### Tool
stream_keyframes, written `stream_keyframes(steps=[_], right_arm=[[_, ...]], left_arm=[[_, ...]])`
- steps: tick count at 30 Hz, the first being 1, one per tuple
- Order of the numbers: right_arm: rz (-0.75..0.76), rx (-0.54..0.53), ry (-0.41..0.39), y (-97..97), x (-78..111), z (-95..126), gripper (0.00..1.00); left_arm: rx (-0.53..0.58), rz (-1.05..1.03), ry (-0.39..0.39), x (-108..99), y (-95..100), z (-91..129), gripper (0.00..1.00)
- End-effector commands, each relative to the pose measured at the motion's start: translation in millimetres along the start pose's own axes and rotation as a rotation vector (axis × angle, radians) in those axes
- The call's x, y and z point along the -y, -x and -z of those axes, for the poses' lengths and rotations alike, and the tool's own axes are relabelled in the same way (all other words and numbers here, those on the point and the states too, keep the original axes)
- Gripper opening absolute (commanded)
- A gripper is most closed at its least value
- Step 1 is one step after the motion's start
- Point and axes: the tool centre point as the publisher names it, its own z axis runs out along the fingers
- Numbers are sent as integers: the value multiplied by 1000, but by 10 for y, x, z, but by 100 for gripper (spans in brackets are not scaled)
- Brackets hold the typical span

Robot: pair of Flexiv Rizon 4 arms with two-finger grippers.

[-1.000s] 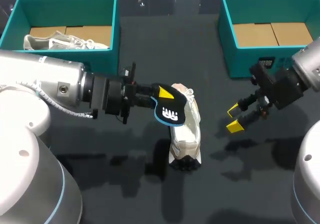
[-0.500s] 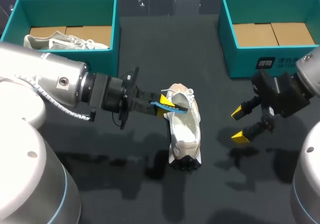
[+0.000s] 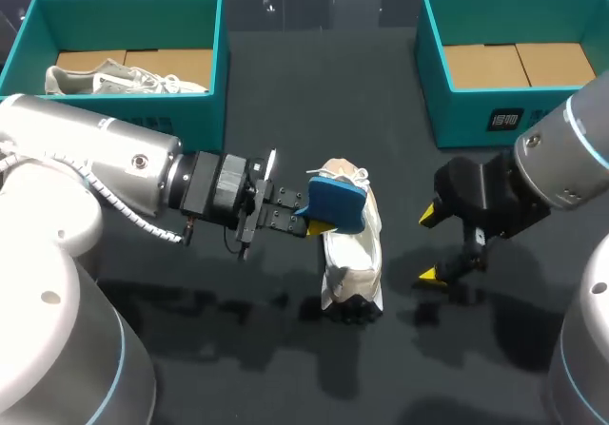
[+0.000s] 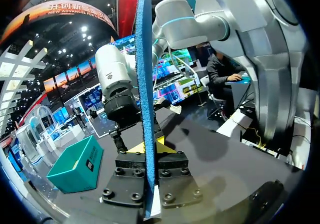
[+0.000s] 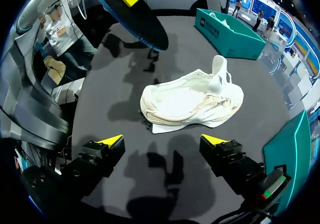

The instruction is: Take the shoe out of the shoebox, open the shoe tongue, remove and reinsert the insole, then place the shoe into the shoebox

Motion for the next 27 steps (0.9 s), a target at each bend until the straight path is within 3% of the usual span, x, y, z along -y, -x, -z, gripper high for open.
stream_keyframes(steps=[1, 7, 17, 27], right_arm=[[-1, 3, 12, 1, 32, -77, 100], [-1, 3, 12, 1, 32, -77, 100], [-20, -33, -12, 264, 20, -416, 100], [-53, -20, -62, 171, -125, -527, 100]], left_arm=[[3, -2, -6, -42, -12, -33, 0], [3, -2, -6, -42, -12, -33, 0], [27, 0, -47, -275, 13, -234, 0], [29, -23, -43, -379, 44, -396, 0]])
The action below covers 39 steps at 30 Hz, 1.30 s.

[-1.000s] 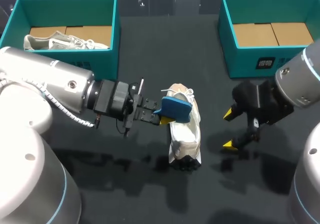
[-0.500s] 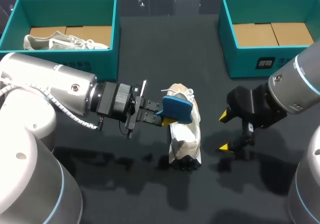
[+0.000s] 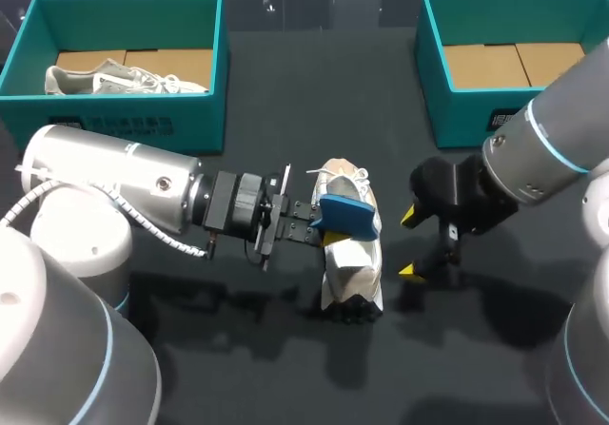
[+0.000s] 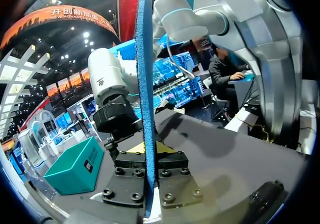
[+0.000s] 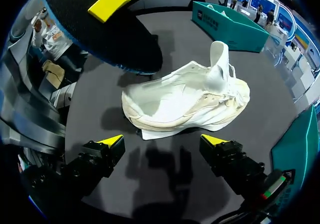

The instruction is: Take the shoe out of the shoebox, open the shoe tongue, remove and reinsert the insole, then place the shoe into the shoebox

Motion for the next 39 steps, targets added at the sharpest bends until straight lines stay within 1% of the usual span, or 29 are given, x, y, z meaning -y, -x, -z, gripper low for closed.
stream_keyframes(steps=[1, 8, 23, 29, 39], right_arm=[[-11, 13, -44, -50, -117, -138, 100], [-22, 23, -69, -99, -126, -162, 100], [-51, 6, -88, 73, -11, -191, 100], [-56, -4, -103, 74, 8, -228, 100], [-52, -3, -101, 61, 9, -228, 100]], left_arm=[[0, -3, 5, -57, 30, -141, 0], [1, -12, 13, -99, 39, -190, 0], [-1, -20, 9, -160, 67, -236, 0], [-5, -12, 6, -166, 70, -245, 0], [-5, -12, 6, -166, 70, -245, 0]])
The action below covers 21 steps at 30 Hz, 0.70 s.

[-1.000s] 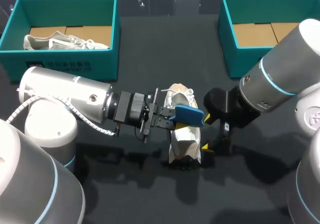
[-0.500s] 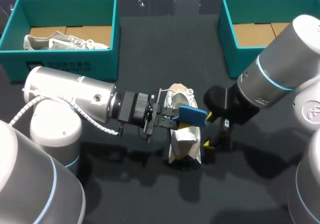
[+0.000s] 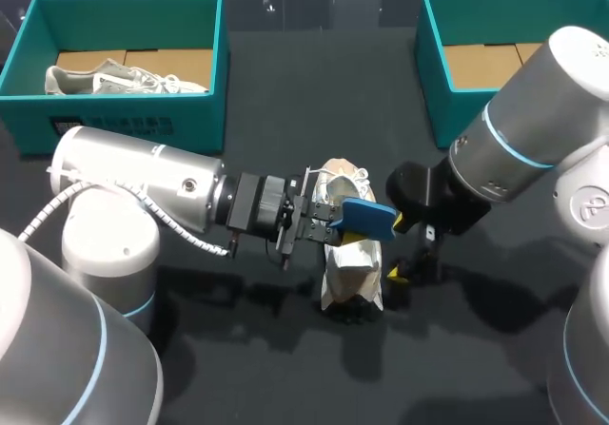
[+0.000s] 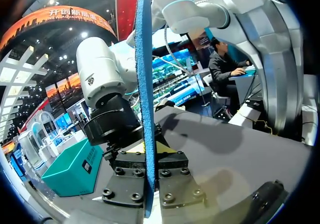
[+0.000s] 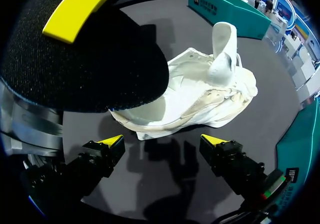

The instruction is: Take the shoe out of the shoebox, open the shoe tongue, remove and reinsert the insole, then place the shoe into the shoebox

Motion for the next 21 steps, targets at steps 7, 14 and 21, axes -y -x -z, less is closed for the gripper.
stream_keyframes(steps=[7, 14, 21], right_arm=[[-1, 3, -2, -9, -7, -17, 100], [-1, 3, -2, -9, -7, -17, 100], [-1, 3, -2, -9, -7, -17, 100]], left_arm=[[13, -17, -55, -54, -21, -91, 0], [57, -65, -56, -110, -76, -145, 0], [136, -25, -46, -130, -78, -134, 0]])
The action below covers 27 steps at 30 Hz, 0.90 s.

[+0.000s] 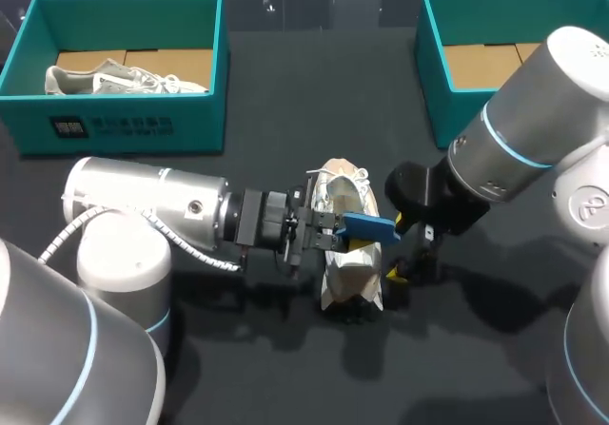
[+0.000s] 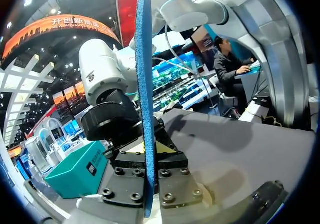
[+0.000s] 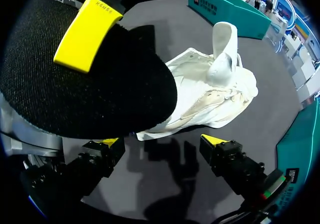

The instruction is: Take the shoe out of the shoebox, open the shoe tongue, remove and reinsert the insole, then place the shoe into the shoebox

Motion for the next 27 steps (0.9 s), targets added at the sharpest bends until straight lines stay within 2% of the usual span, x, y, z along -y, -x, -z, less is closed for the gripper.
stream_keyframes(steps=[1, 10, 27], right_arm=[[0, 3, -2, -11, 0, -8, 100], [0, 3, -2, -11, 0, -8, 100], [14, -4, -22, -32, -11, -50, 100]], left_arm=[[58, 6, 8, 34, -71, -7, 0], [112, 4, 14, 29, -82, 54, 0], [115, -42, -35, -33, -141, 128, 0]])
